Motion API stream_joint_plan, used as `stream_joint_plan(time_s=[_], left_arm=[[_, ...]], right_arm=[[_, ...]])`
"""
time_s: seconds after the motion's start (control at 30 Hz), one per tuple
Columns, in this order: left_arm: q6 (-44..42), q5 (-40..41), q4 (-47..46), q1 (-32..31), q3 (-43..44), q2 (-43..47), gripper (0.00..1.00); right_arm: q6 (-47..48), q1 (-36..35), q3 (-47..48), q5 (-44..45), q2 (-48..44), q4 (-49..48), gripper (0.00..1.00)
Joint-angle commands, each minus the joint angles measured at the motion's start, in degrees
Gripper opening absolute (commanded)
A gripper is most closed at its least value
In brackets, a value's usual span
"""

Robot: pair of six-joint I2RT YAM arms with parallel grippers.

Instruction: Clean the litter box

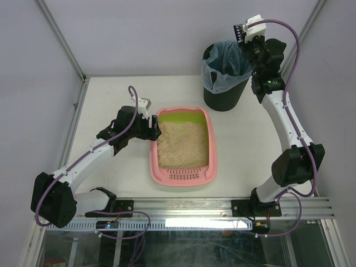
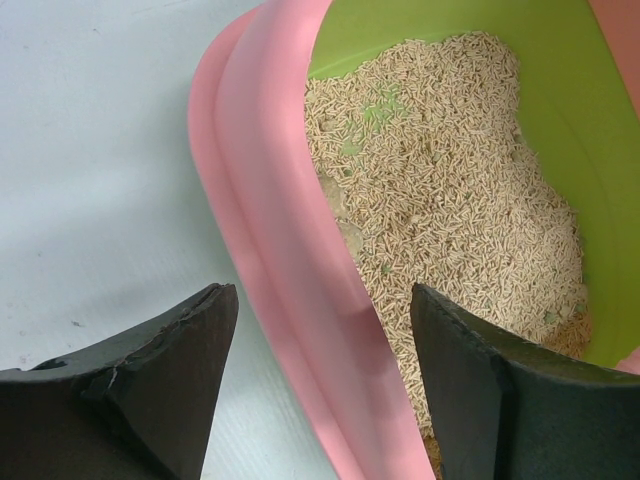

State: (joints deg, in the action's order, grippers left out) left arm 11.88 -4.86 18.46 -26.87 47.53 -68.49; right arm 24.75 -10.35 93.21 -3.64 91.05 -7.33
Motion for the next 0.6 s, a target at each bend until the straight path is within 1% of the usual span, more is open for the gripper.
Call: stream_joint_plan(time_s=[0.0,0.17,0.23,0.37,0.47,0.57], left_arm=[[-1.46,-1.16,-1.67,0.75,2.58,0.46,0.72],[-1.55,-1.31,-1.59,0.75,2.58,1.01,0.71],[-1.54,-1.37,-1.53,0.73,2.46,1.53,0.69],[-1.56,-1.52,-1.58,0.77,2.30,2.92,0.68],[-1.57,-1.14,-1.58,0.85,2.26,3.27,0.68],[-1.37,-1.32,-1.37,0.88,2.23,3.27,0.67]], right_arm=[[-6.12,-1.01,3.76,4.52,-2.66,-0.57,0.00],[-22.87,-1.08,3.37,2.73,-7.35,2.75,0.00],[-29.55,-1.08,0.86,2.24,-10.24,3.50,0.00],[-43.29,-2.04,-5.16,-1.57,-16.38,5.77,0.00],[-47.79,-5.95,-10.93,-1.50,-20.49,9.01,0.00],[-47.18,-13.35,-14.62,4.35,-23.49,13.29,0.00]])
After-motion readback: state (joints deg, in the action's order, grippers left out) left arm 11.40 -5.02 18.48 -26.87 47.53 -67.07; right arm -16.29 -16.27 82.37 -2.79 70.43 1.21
